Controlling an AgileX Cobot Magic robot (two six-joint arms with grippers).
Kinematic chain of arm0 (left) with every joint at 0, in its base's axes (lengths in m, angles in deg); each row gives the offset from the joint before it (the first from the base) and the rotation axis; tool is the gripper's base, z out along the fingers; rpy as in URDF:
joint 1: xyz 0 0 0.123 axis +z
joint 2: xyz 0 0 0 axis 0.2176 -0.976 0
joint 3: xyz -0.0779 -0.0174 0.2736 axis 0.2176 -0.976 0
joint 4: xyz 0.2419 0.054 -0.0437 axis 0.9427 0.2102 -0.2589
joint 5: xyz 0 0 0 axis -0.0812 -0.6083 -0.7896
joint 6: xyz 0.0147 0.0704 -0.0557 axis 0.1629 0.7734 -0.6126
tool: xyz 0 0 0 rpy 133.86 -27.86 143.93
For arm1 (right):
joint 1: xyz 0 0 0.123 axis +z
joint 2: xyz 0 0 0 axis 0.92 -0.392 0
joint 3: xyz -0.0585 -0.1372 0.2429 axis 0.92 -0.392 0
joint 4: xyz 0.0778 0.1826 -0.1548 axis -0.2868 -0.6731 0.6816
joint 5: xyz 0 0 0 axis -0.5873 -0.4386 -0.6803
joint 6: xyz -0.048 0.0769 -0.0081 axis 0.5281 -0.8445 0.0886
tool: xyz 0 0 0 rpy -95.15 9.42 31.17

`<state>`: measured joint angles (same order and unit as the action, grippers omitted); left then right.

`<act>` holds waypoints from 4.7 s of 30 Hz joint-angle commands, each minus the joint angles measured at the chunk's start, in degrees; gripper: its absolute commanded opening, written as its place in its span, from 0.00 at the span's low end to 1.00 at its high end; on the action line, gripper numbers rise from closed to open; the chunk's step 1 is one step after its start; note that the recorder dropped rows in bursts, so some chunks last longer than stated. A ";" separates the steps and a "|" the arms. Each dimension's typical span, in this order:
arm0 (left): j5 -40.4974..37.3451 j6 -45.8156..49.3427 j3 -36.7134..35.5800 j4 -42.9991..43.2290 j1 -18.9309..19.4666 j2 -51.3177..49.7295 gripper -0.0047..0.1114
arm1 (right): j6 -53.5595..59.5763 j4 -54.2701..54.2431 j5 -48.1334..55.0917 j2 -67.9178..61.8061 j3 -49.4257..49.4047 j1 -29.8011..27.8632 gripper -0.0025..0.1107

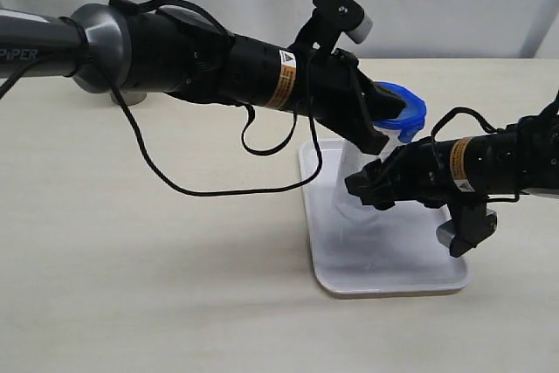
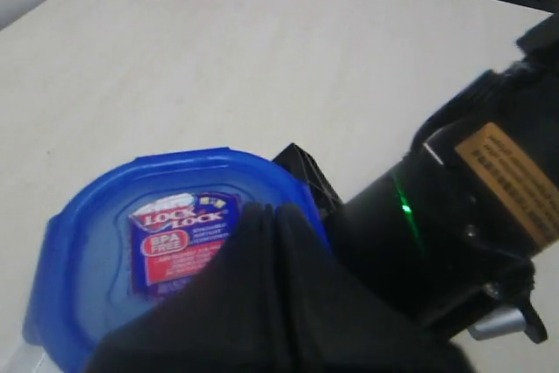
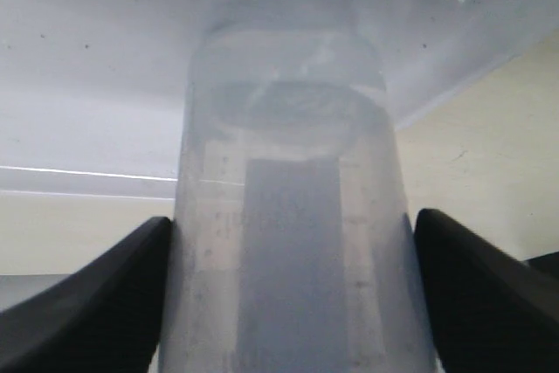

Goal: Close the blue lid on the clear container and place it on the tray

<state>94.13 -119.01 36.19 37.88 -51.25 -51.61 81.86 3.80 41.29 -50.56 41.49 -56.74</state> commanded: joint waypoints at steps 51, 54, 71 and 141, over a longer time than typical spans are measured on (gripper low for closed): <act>-1.99 -13.09 -4.77 7.24 2.64 -1.95 0.04 | 1.92 -4.06 -3.51 1.74 1.11 -0.07 0.06; -1.99 -12.84 -4.77 7.24 2.64 -1.95 0.04 | 1.92 -4.06 -3.51 1.74 1.11 -0.07 0.06; -1.96 -12.55 -4.77 7.24 2.64 -1.95 0.04 | 1.92 -4.06 -3.52 1.74 1.11 -0.09 0.06; 2.98 -12.43 -4.77 7.24 2.64 -1.95 0.04 | 1.91 -0.65 7.29 1.71 1.11 -0.09 0.59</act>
<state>98.82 -130.99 33.68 38.28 -48.42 -51.05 81.86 5.58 47.04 -49.92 41.64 -56.11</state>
